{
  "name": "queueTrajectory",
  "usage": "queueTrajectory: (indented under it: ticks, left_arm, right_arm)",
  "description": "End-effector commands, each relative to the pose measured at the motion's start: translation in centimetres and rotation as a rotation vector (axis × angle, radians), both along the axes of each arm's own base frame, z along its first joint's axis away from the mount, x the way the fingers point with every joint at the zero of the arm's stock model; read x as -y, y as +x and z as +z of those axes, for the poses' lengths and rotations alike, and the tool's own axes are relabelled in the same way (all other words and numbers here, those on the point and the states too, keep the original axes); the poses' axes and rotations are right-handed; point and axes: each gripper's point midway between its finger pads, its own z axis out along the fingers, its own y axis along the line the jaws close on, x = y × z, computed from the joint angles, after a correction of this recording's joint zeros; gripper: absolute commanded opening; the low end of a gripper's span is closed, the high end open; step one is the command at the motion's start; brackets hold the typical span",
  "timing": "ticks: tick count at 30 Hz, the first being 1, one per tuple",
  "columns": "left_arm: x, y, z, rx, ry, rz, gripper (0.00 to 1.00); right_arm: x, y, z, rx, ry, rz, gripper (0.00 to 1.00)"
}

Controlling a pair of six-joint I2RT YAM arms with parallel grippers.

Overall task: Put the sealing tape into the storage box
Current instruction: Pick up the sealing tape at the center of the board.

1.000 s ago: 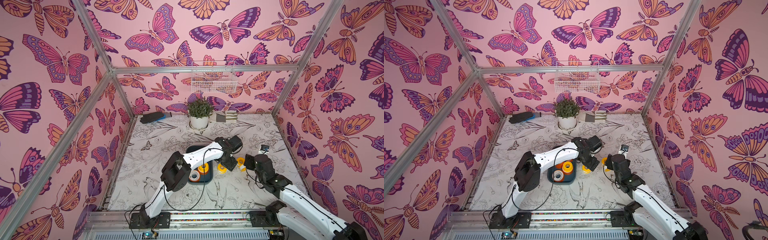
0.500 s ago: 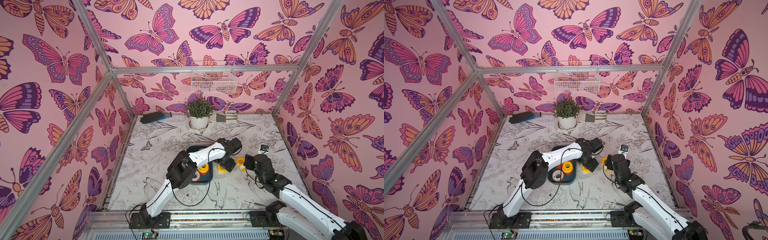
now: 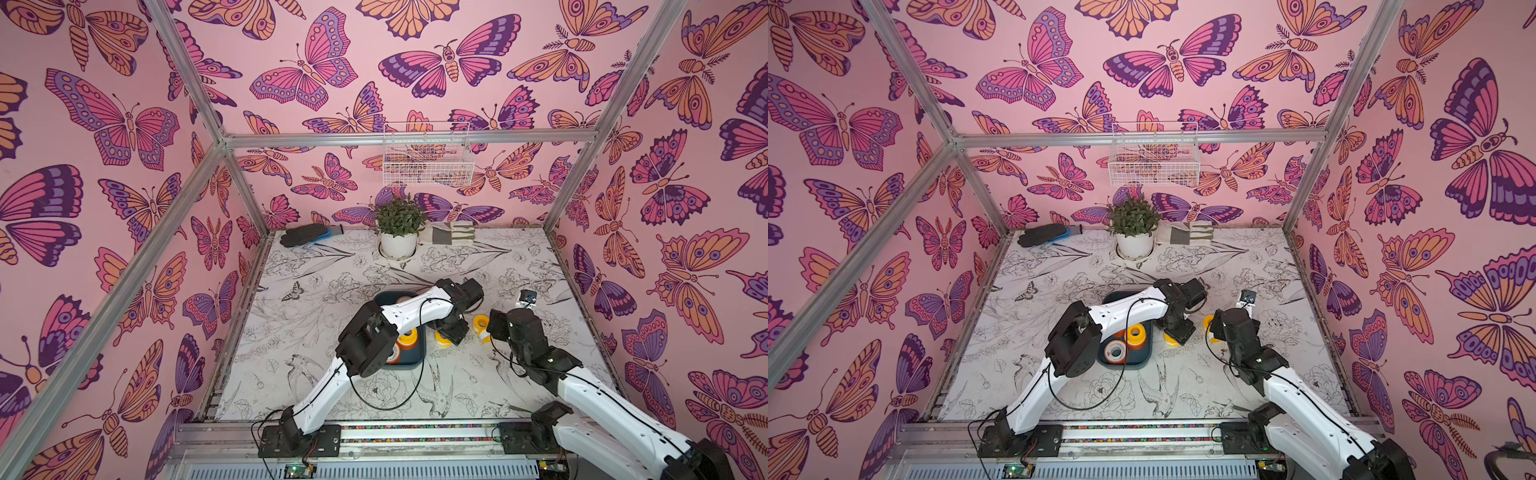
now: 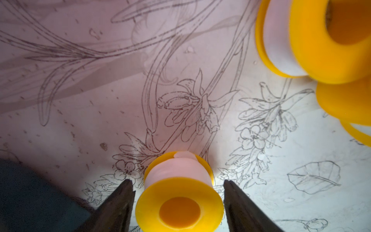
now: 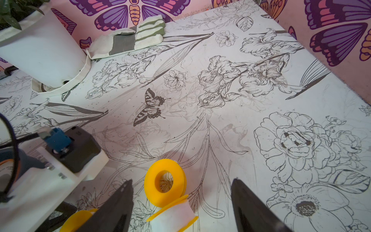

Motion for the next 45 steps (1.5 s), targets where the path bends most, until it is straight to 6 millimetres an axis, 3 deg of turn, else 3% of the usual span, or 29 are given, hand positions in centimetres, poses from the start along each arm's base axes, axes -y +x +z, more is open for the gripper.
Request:
queueTrajectory:
  ticks: [1,10,20,26,32,36,45]
  left_arm:
    - [-1.1,-0.1,-1.0,-0.012,0.056,0.022,0.71]
    - [-1.4,-0.1,-0.2,0.016,0.067,0.019,0.63]
    - [-0.7,0.0,4.2,0.092,0.011,0.005,0.57]
    - [-1.6,-0.1,7.4,0.137,-0.010,0.007,0.57]
    - [-5.6,0.1,10.4,0.242,0.060,0.067,0.58]
    - [-9.0,-1.2,11.1,0.250,0.096,0.107,0.58]
    - [-15.4,-4.9,10.0,0.227,0.127,0.198,0.58]
  right_arm:
    - [-0.1,0.5,1.2,0.028,0.018,-0.009,0.80]
    - [-0.1,0.5,1.2,0.025,0.016,-0.009,0.80]
    - [0.0,0.4,1.2,0.026,0.017,-0.012,0.80]
    - [0.0,0.5,1.3,0.028,0.017,-0.011,0.80]
    - [0.0,0.4,1.2,0.028,0.016,-0.011,0.80]
    - [-0.1,0.5,1.2,0.025,0.017,-0.008,0.80]
    - [-0.2,0.5,1.2,0.022,0.017,-0.005,0.80]
